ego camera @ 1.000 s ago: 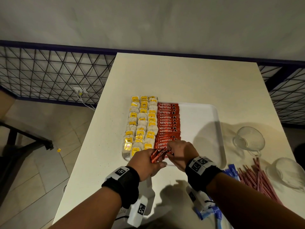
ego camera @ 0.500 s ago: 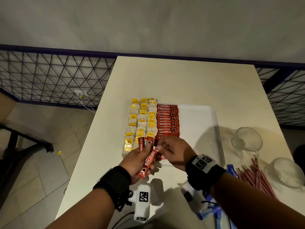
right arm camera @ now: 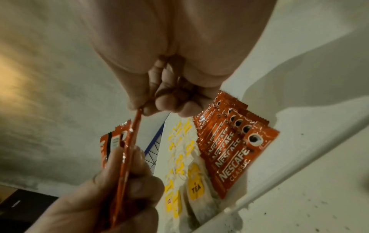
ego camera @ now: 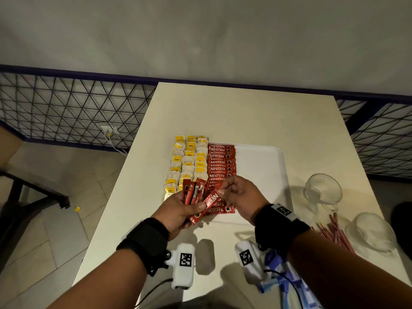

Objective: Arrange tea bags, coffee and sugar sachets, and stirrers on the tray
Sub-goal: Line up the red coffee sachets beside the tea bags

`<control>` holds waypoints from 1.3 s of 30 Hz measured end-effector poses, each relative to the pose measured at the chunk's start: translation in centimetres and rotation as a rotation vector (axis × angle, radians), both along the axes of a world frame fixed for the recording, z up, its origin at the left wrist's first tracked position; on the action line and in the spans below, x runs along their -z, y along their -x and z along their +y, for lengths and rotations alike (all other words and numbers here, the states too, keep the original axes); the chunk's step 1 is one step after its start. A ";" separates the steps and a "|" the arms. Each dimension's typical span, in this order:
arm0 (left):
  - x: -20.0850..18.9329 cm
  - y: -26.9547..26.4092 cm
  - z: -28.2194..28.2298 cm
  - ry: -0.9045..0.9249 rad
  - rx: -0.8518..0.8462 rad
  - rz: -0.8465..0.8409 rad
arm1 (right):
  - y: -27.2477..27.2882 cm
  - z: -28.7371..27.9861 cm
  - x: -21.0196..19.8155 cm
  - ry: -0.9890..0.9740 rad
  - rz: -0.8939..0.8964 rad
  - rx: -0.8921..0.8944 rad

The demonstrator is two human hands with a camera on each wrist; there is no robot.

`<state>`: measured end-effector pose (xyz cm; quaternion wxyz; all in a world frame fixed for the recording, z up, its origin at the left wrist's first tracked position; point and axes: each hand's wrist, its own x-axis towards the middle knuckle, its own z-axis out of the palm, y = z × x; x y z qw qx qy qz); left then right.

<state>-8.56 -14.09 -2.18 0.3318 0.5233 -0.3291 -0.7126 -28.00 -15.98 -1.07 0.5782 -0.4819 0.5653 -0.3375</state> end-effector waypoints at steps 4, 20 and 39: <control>-0.1 2.0 0.3 -0.024 -0.245 -0.008 | 0.1 0.4 -0.5 0.012 -0.021 -0.046; -0.8 1.1 -0.7 0.122 -0.043 -0.262 | 0.5 0.5 -0.3 0.085 0.294 -0.334; 2.0 -2.6 0.1 0.076 -0.105 -0.454 | -1.0 -1.9 3.2 0.094 0.913 -0.775</control>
